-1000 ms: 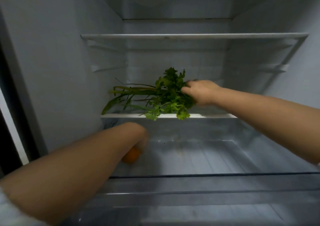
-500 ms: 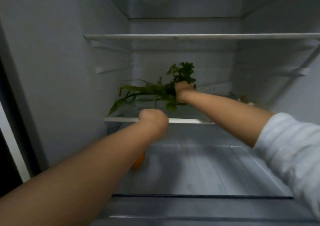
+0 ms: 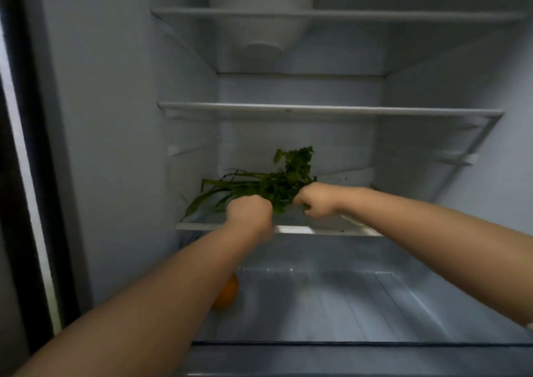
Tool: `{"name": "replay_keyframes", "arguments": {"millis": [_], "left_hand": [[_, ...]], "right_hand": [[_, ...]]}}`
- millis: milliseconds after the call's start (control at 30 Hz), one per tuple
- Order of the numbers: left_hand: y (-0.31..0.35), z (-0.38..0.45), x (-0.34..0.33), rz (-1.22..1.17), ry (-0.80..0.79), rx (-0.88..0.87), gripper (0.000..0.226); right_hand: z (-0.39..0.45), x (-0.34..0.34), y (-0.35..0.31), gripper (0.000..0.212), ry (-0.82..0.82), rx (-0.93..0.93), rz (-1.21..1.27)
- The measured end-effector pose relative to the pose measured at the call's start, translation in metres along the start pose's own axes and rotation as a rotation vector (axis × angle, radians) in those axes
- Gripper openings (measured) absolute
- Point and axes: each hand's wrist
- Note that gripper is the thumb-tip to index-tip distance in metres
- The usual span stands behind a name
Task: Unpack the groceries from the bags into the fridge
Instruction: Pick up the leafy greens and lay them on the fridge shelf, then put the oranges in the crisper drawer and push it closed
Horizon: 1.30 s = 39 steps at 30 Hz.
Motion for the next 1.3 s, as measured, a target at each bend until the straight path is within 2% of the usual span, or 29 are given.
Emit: {"name": "replay_keyframes", "arguments": {"millis": [100, 300, 367, 567, 633, 700, 800, 933, 1100, 1167, 1233, 1300], "left_hand": [[-0.002, -0.002, 0.012, 0.035, 0.031, -0.047, 0.028], [-0.005, -0.025, 0.048, 0.171, 0.081, -0.084, 0.028], [-0.004, -0.042, 0.055, 0.186, 0.092, -0.087, 0.028], [-0.005, -0.125, 0.065, 0.156, 0.125, -0.065, 0.028], [-0.009, -0.164, 0.068, 0.156, 0.163, -0.04, 0.029], [-0.012, -0.21, 0.067, 0.167, 0.192, 0.006, 0.031], [-0.018, -0.287, 0.052, 0.197, 0.16, 0.07, 0.034], [-0.048, -0.386, 0.033, 0.155, 0.135, 0.203, 0.032], [-0.114, -0.498, 0.035, 0.343, 0.432, 0.086, 0.028], [-0.146, -0.536, 0.034, 0.375, 0.448, 0.061, 0.026], [-0.175, -0.573, 0.038, 0.366, 0.433, 0.109, 0.024], [-0.206, -0.606, 0.038, 0.285, 0.321, 0.187, 0.022]], "right_hand": [[-0.031, 0.012, -0.002, 0.034, 0.007, -0.018, -0.015], [-0.079, 0.043, -0.021, 0.031, 0.188, -0.087, 0.048], [-0.093, 0.048, -0.033, 0.031, 0.201, -0.085, 0.061], [-0.154, 0.047, -0.08, 0.034, 0.216, -0.059, 0.107], [-0.178, 0.041, -0.101, 0.032, 0.267, -0.051, 0.115], [-0.201, 0.03, -0.124, 0.03, 0.393, -0.098, 0.074], [-0.237, 0.001, -0.164, 0.026, 0.584, -0.129, 0.106], [-0.278, -0.032, -0.235, 0.025, 0.553, -0.081, 0.28], [-0.317, -0.048, -0.345, 0.025, 0.484, -0.042, 0.425], [-0.331, -0.047, -0.388, 0.027, 0.595, -0.038, 0.454], [-0.347, -0.041, -0.427, 0.031, 0.735, 0.009, 0.452], [-0.361, -0.037, -0.468, 0.029, 0.792, 0.037, 0.408]]}}
Point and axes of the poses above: each hand's wrist, its own z-axis towards the middle knuckle, its own x-axis out of the back of the hand, y = z × x, and after that the axes turned 4 degrees about y, right-handed
